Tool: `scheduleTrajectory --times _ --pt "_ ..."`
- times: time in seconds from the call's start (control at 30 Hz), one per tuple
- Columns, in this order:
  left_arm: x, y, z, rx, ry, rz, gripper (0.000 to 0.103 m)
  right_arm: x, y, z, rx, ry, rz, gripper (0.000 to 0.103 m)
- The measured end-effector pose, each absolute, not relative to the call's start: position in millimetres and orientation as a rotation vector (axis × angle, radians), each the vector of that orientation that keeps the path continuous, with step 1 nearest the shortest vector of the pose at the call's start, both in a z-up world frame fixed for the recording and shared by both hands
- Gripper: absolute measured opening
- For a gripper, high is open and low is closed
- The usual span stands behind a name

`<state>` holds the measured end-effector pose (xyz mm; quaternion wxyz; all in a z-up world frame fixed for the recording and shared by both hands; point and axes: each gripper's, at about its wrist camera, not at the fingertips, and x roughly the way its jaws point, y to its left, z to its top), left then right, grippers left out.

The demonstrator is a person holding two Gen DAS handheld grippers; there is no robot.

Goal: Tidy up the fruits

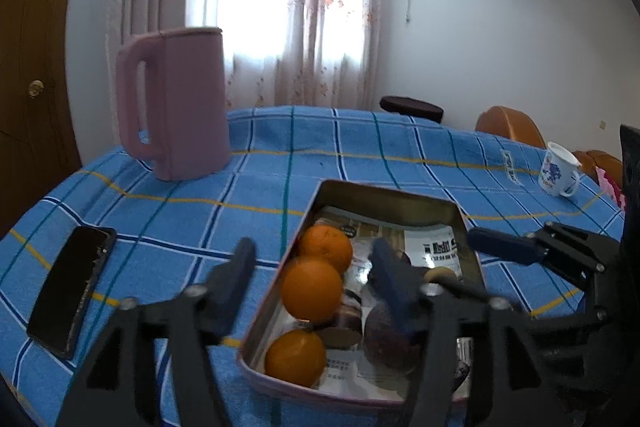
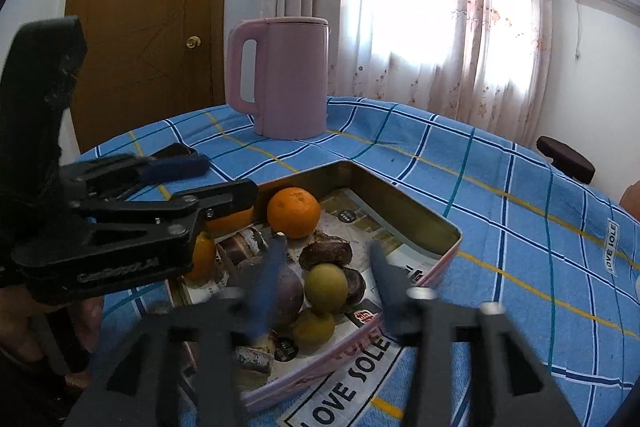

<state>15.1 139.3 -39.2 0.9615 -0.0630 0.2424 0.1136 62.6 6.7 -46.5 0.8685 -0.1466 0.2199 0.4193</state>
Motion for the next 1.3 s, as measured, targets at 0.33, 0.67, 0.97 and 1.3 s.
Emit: scheduleTrajectory --times 0.33,0.67,0.97,1.3 --pt "-8 141 -16 -0.144 0.393 0.236 0.093 55 -17 -36 -0.287 0.425 0.804 0.064" --pt "-19 131 -3 -0.134 0.347 0.221 0.100 53 -64 -12 -0.189 0.372 0.699 0.071" --pt "-21 121 -2 -0.120 0.349 0.200 0.100 40 -77 -4 -0.179 0.349 0.688 0.072" --pt "-23 113 0 -0.110 0.345 0.180 0.100 33 -87 1 -0.170 0.341 0.666 0.072"
